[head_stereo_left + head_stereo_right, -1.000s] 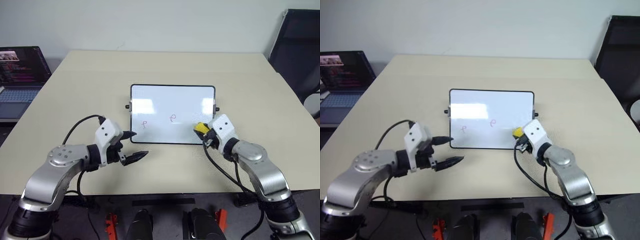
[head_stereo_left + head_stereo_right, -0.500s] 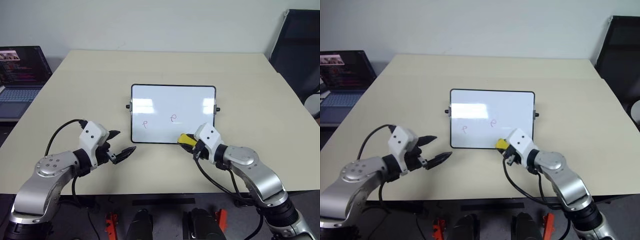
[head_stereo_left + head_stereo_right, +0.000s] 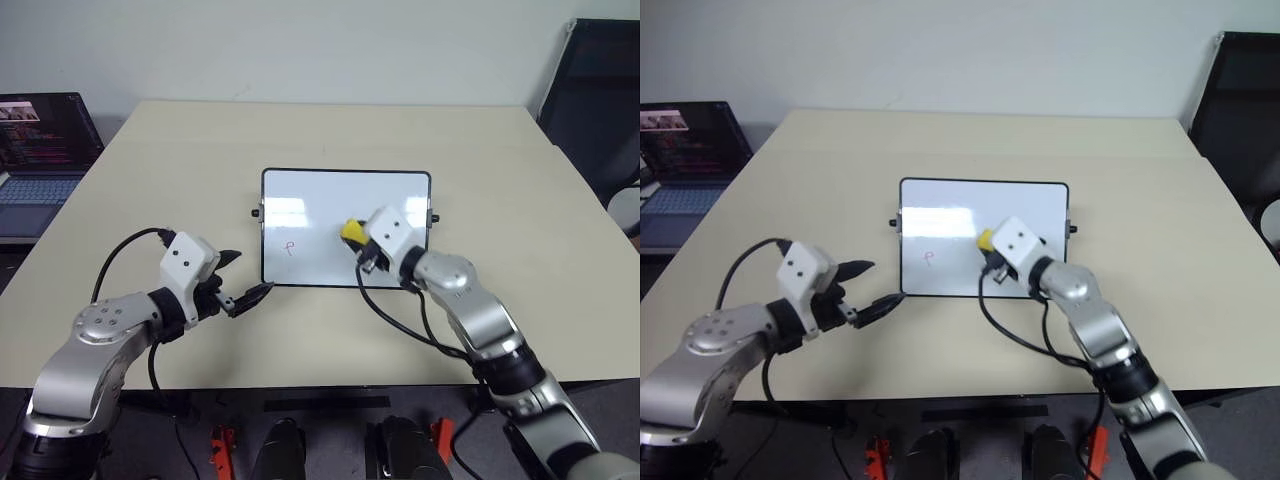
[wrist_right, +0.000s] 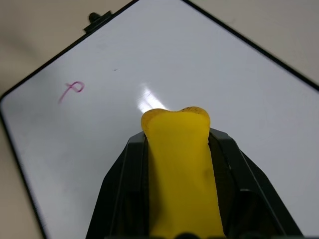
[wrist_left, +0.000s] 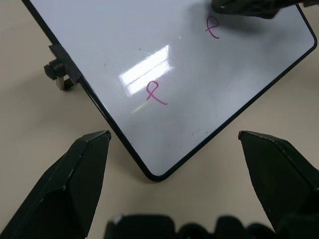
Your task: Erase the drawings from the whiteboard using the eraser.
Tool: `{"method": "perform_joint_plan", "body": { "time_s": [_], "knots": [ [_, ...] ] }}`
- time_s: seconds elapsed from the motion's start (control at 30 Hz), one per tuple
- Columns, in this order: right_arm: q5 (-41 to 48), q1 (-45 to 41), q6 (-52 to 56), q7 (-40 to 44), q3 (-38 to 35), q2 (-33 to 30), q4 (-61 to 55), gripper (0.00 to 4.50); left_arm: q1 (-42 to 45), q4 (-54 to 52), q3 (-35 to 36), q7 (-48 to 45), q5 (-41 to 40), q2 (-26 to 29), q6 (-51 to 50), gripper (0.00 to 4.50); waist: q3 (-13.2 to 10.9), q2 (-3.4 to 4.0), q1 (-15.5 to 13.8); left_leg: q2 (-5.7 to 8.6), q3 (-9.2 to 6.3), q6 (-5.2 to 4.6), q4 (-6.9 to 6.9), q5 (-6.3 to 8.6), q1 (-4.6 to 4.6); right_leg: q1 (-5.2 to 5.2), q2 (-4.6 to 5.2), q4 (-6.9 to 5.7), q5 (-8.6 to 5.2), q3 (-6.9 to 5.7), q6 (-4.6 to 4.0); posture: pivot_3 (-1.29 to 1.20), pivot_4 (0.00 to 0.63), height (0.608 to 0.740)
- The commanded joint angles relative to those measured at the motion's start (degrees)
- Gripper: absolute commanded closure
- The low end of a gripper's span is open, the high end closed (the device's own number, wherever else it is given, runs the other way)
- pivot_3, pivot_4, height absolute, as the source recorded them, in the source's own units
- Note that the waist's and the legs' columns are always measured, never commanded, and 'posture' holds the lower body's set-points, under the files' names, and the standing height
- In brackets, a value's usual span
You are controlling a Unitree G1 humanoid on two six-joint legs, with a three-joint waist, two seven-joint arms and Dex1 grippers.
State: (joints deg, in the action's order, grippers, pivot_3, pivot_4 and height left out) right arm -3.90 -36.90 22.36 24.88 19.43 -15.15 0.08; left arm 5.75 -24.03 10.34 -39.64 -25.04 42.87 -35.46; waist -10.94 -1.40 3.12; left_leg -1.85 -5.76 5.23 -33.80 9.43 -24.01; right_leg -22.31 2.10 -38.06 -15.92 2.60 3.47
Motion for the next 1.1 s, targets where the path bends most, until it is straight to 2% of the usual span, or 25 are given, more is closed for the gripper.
{"method": "perform_joint_plan", "body": {
  "time_s": [0.03, 0.13, 0.23, 0.37, 0.43, 0.53, 0.6, 1.0, 1.1],
  "knots": [
    [-2.62, -3.48, -3.48, -1.12, 0.31, 1.36, 5.76, 3.25, 1.27, -0.52, -0.67, -0.5, 0.22, 0.59, 0.09, 0.0, 0.0, 0.0, 0.01, 0.0, 0.0, 0.0, 0.03, 0.0, 0.0, 0.0, 0.0, 0.01, 0.04, -0.01, 0.08, 0.0, 0.15, 0.74],
    [-4.13, -3.91, -2.22, 0.82, 1.5, 0.96, 7.71, 3.25, 1.52, -0.65, -0.9, -0.39, 0.22, 0.56, -0.15, 0.0, 0.0, 0.0, -0.03, 0.0, -0.01, 0.02, 0.09, 0.02, -0.01, -0.01, 0.0, 0.02, 0.08, -0.02, 0.11, 0.0, 0.15, 0.74],
    [-4.66, -0.55, 2.07, 6.97, 4.32, -2.33, 6.28, 3.25, 1.75, -0.86, -1.04, -0.33, 0.15, 0.6, -0.32, 0.0, 0.01, -0.01, -0.01, 0.0, -0.02, 0.02, 0.09, 0.02, 0.06, 0.03, 0.0, -0.01, 0.06, -0.02, 0.14, 0.0, 0.15, 0.74],
    [-4.57, 1.01, 2.86, 11.08, 5.42, -4.34, 4.53, 3.25, 2.05, -1.01, -1.12, -0.3, 0.06, 0.65, -0.52, 0.0, 0.02, -0.02, -0.04, 0.0, -0.03, 0.01, -0.01, 0.0, 0.16, 0.12, 0.0, -0.06, -0.06, -0.01, -0.1, 0.0, 0.15, 0.74],
    [-5.58, 0.57, 1.87, 10.12, 4.99, -4.14, 4.86, 3.25, 2.22, -1.04, -1.2, -0.34, 0.05, 0.7, -0.6, 0.0, 0.02, -0.02, 0.02, 0.0, -0.02, -0.05, -0.08, -0.04, 0.19, 0.13, 0.0, -0.08, 0.05, 0.0, -0.16, 0.0, 0.15, 0.74],
    [-7.82, -2.44, -1.4, 1.93, 1.65, -2.02, 8.62, 3.25, 2.68, -0.96, -1.36, -0.35, 0.02, 0.71, -0.79, 0.0, 0.02, -0.02, 0.04, 0.0, -0.03, -0.12, -0.09, -0.09, 0.2, 0.11, 0.0, -0.07, 0.15, -0.02, -0.22, 0.0, 0.15, 0.74],
    [-8.19, -3.6, -2.24, -0.26, 0.66, -1.52, 10.27, 3.25, 2.72, -1.05, -1.41, -0.4, -0.01, 0.71, -0.87, 0.0, 0.01, -0.01, 0.01, 0.0, -0.04, -0.16, -0.09, -0.12, 0.19, 0.07, 0.0, -0.09, 0.23, -0.02, -0.24, 0.0, 0.15, 0.74],
    [-5.73, 2.47, 6.64, 9.01, 2.53, -4.05, 6.08, 3.25, 2.34, -1.76, -1.17, -0.53, -0.25, 0.64, -1.41, 0.0, 0.07, -0.07, -0.35, 0.0, 0.0, -0.27, -0.08, -0.19, 0.18, 0.15, 0.01, 0.0, 0.21, -0.01, -0.21, 0.0, 0.15, 0.74],
    [-5.61, 2.47, 6.1, 7.61, 0.91, -3.07, 4.88, 3.25, 2.22, -1.72, -0.96, -0.68, -0.31, 0.83, -1.5, 0.0, 0.07, -0.07, -0.33, 0.0, -0.01, -0.27, -0.09, -0.19, 0.19, 0.14, 0.01, -0.02, 0.21, -0.01, -0.21, 0.0, 0.15, 0.74]
  ]
}}
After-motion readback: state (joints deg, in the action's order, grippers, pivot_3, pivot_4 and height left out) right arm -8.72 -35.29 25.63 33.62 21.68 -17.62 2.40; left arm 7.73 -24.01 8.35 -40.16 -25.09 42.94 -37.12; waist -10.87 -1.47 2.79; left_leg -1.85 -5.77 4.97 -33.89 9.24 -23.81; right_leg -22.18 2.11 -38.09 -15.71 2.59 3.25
